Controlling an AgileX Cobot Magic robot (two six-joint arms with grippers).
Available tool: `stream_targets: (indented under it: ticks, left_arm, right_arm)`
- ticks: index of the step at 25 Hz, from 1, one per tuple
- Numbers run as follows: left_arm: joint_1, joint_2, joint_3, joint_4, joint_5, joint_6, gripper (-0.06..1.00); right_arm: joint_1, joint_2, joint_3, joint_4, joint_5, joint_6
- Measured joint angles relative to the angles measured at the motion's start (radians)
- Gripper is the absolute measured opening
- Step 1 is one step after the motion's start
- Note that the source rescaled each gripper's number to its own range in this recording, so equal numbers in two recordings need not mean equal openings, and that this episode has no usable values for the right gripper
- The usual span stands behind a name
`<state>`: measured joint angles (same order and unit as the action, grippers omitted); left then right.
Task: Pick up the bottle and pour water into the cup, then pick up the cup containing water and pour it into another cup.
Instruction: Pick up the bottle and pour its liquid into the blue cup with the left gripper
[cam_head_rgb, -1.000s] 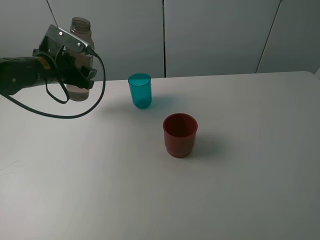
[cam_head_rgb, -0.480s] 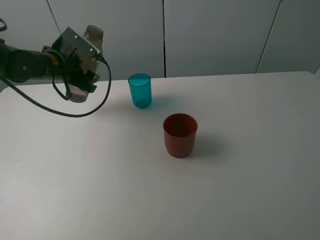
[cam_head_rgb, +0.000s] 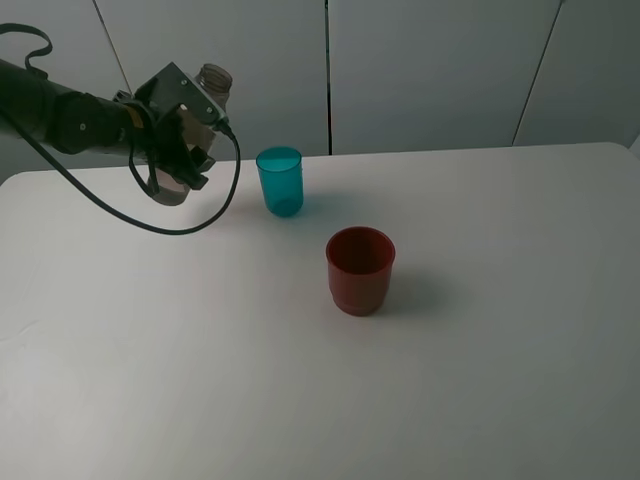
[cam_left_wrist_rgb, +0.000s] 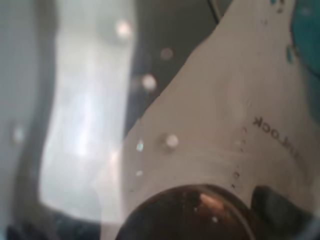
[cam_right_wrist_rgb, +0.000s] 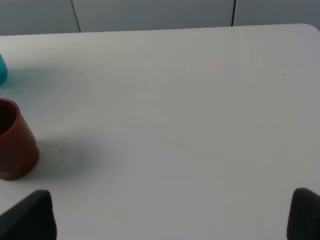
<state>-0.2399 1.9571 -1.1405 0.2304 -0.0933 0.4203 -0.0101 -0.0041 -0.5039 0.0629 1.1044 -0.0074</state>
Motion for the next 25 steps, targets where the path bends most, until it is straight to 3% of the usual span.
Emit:
stream_targets:
  ticks: [13,20,25]
  left_arm:
    - [-0.009,0.000,-0.008,0.145,0.130,0.053,0.04]
    - [-0.023,0.000,-0.008,0.221,0.135,0.053,0.04]
    - [-0.027,0.000,-0.008,0.231,0.150,0.053,0.04]
  right_arm:
    - [0.000,0.000,0.000,0.000,0.000,0.000]
    - [0.000,0.000,0.000,0.000,0.000,0.001]
    - [0.000,0.000,0.000,0.000,0.000,0.001]
